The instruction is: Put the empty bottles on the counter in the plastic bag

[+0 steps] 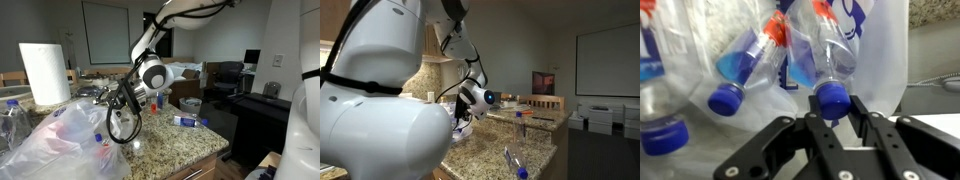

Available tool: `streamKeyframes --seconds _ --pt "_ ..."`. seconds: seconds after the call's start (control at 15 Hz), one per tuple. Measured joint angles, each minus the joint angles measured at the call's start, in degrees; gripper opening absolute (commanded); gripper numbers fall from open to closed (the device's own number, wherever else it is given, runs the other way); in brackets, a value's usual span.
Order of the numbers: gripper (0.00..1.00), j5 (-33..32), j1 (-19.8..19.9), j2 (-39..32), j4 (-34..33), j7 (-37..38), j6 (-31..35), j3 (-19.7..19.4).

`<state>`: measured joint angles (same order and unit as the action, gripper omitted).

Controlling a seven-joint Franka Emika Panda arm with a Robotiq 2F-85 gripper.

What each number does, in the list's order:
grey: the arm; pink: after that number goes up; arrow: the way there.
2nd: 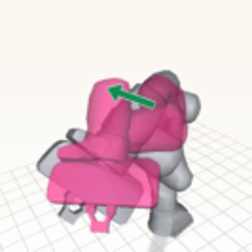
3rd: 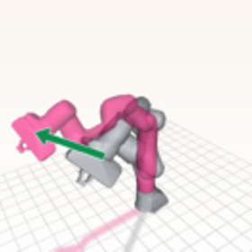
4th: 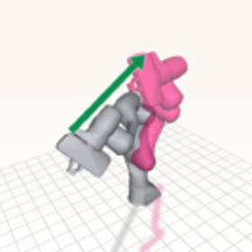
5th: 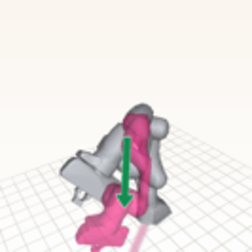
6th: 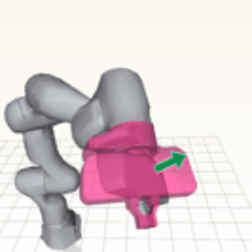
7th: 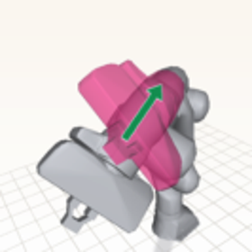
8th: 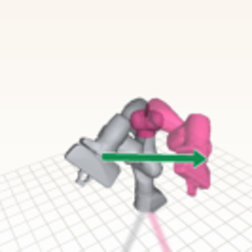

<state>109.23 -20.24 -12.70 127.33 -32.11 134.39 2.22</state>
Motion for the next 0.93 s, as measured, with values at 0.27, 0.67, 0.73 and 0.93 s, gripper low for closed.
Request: streamKeyframes --seconds 0.27,0.67,0.73,0.93 --pt "0.08 -2.7 1.4 -4.6 -9.6 0.0 1.8 0.9" --pt "0.65 -8.8 1.4 -8.1 -15.6 0.7 2.2 2.1" --pt "0.72 -9.9 1.5 -8.6 -15.6 1.1 1.6 2.2" --pt "0.91 -12.9 1.8 -10.3 -15.5 1.9 -0.9 2.8"
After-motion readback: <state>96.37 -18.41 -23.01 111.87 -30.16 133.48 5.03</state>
